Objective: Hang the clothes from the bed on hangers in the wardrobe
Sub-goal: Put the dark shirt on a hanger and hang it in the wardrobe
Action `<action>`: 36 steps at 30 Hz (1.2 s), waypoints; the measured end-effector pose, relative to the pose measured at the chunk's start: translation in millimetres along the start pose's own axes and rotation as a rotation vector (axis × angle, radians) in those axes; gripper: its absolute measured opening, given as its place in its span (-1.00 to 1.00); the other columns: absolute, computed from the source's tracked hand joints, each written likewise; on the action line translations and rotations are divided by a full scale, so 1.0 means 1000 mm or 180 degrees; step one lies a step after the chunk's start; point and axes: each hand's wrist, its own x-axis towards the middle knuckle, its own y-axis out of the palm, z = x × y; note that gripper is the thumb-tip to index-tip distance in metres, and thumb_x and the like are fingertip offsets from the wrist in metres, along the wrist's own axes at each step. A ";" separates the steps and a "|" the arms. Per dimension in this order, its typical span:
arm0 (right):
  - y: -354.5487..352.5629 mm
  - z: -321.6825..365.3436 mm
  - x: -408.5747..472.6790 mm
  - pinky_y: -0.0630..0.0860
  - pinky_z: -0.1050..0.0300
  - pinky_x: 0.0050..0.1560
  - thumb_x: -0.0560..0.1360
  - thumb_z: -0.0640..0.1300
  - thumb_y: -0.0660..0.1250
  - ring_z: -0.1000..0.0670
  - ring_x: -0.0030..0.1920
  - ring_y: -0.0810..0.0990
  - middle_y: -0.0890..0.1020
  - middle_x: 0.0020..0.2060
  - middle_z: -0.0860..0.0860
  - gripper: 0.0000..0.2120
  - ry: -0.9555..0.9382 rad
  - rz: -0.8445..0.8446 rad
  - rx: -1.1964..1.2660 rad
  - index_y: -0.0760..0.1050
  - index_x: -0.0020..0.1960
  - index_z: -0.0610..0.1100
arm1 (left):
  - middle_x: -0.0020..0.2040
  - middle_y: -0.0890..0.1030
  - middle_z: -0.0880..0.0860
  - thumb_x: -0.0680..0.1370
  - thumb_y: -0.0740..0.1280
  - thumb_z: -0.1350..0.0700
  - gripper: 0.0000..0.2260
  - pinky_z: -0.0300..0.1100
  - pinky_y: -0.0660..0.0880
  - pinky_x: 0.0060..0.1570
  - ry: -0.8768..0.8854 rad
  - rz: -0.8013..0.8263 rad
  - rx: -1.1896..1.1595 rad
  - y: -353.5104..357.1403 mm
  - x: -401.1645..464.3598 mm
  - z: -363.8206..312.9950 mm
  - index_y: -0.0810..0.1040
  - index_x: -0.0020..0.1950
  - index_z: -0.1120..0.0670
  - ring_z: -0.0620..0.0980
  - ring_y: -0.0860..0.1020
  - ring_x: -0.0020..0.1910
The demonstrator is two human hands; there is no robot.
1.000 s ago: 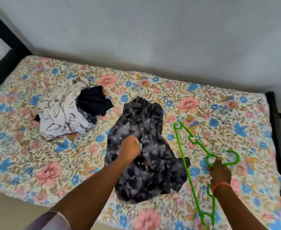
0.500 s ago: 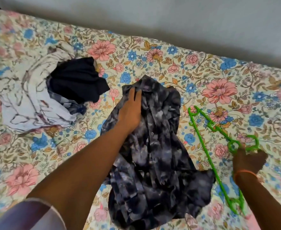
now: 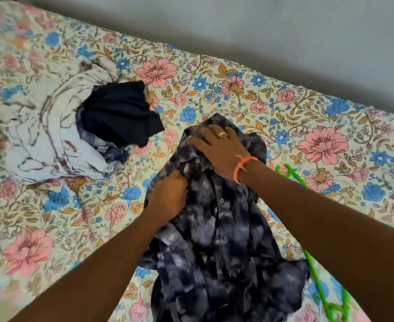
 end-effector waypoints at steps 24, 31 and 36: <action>0.112 -0.089 -0.198 0.25 -0.44 0.33 0.49 0.32 0.30 -0.41 0.45 0.18 0.17 0.47 -0.35 -0.18 0.4393 0.0275 0.1488 0.12 0.52 -0.15 | -0.16 0.56 0.23 0.53 0.27 0.16 -0.79 -0.06 0.43 -0.25 -0.1956 -0.0501 -0.1722 -0.032 0.068 -0.009 0.49 -0.23 0.27 0.30 0.57 0.01; 0.156 -0.054 -0.261 0.51 -0.22 0.13 0.44 -0.04 0.51 -0.44 0.01 0.54 0.27 0.25 -0.40 -0.49 0.4475 -0.0010 0.2144 0.39 0.26 -0.18 | -0.37 0.39 0.14 0.50 0.18 0.33 -0.70 -0.10 0.18 -0.40 -0.1675 -0.0818 -0.1985 -0.060 0.062 -0.013 0.27 -0.41 0.14 0.12 0.36 -0.29; 0.136 -0.061 -0.247 0.49 -0.12 0.05 0.46 -0.24 0.46 -0.36 -0.02 0.57 0.47 0.13 -0.39 -0.62 0.4234 -0.0390 0.2479 0.39 0.19 -0.26 | 0.10 0.37 0.20 0.59 0.11 0.32 -0.88 0.01 0.31 -0.28 -0.1527 -0.1338 -0.1869 -0.083 0.042 -0.038 0.35 -0.14 0.22 0.07 0.33 -0.31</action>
